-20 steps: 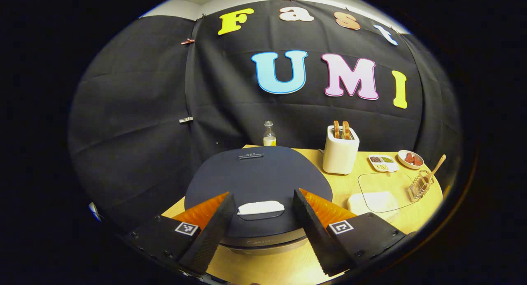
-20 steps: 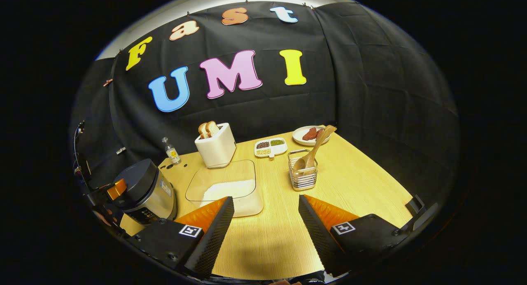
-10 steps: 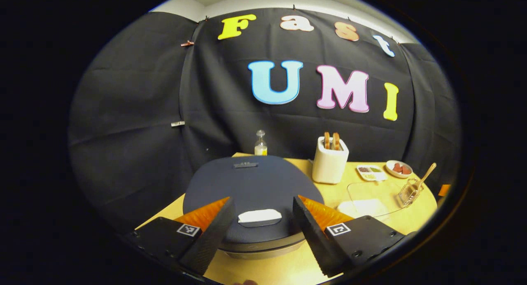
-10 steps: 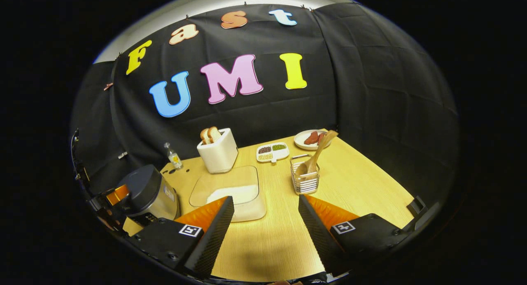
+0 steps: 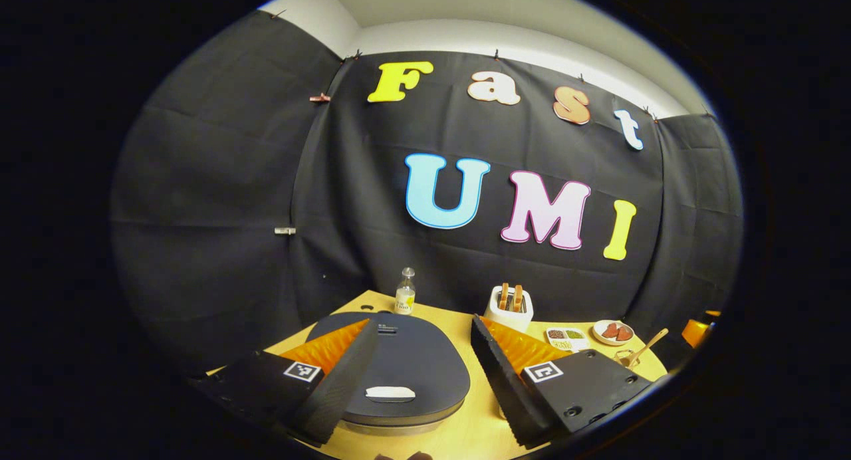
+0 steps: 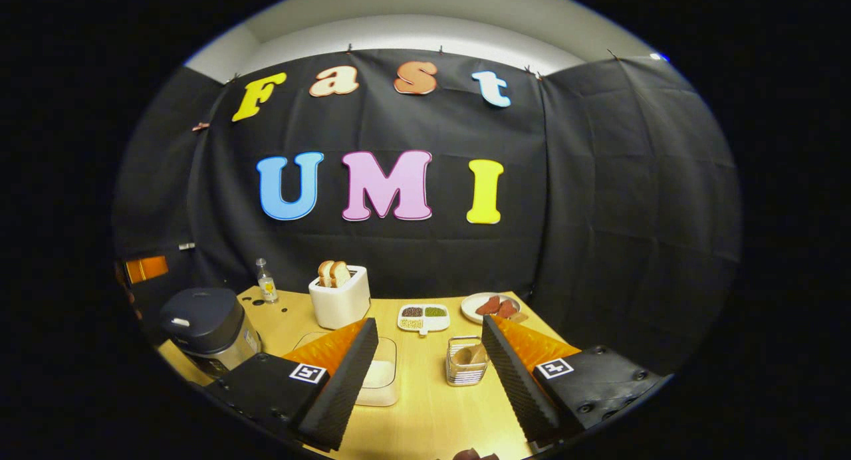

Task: Close the left gripper, press the button to open the rice cooker; take a wooden spoon from the chopstick holder with the right hand, scoop a spoonful of rice and pour it into the rice cooker, then put the wooden spoon back into the chopstick holder.

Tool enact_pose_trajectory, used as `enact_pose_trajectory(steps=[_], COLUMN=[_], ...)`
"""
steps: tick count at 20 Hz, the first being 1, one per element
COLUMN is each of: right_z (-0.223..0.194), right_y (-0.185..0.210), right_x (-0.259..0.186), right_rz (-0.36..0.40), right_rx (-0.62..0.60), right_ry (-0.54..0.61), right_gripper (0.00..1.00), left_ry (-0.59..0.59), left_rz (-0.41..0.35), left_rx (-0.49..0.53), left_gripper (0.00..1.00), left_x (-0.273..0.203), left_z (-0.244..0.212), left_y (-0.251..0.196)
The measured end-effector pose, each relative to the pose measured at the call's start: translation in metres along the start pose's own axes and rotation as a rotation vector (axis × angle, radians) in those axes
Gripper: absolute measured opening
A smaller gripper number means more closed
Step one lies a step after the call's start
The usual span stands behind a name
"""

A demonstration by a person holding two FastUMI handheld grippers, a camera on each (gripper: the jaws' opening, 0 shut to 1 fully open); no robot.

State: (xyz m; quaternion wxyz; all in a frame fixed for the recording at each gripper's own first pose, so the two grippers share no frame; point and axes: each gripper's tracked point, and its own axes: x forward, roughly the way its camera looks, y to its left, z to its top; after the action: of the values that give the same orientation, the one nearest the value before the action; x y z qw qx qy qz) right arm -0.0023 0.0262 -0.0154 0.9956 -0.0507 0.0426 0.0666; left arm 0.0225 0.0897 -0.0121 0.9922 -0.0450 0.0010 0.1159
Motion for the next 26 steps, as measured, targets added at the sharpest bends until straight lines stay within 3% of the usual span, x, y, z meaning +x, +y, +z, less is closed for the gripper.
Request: enact_pose_trajectory(steps=[4,5,13,17,22,26], right_z=[0.003,0.000,-0.007,-0.010,-0.012,-0.012], right_y=[0.026,0.027,-0.003,-0.017,-0.031,-0.033], right_x=[-0.023,-0.028,-0.026,-0.021,-0.019,-0.020], right_rz=[0.078,0.080,-0.070,-0.126,-0.164,-0.162], right_rx=[0.006,0.016,0.116,0.201,0.241,0.258], right_ry=[0.009,0.027,0.066,0.084,0.080,0.077], right_gripper=[0.99,0.98,0.98,0.98,0.98,0.99], left_ry=[0.004,0.005,-0.045,0.005,0.033,0.040], left_rz=[-0.043,-0.050,-0.101,-0.137,-0.161,-0.145], left_rx=[0.066,0.058,0.088,0.067,0.076,0.083], left_gripper=[0.92,0.95,0.92,0.95,0.92,0.95], left_x=[-0.032,-0.041,-0.070,-0.063,-0.055,-0.050], left_z=[0.006,0.007,0.016,0.005,0.003,0.003], left_y=[-0.014,-0.018,-0.045,-0.056,-0.065,-0.074])
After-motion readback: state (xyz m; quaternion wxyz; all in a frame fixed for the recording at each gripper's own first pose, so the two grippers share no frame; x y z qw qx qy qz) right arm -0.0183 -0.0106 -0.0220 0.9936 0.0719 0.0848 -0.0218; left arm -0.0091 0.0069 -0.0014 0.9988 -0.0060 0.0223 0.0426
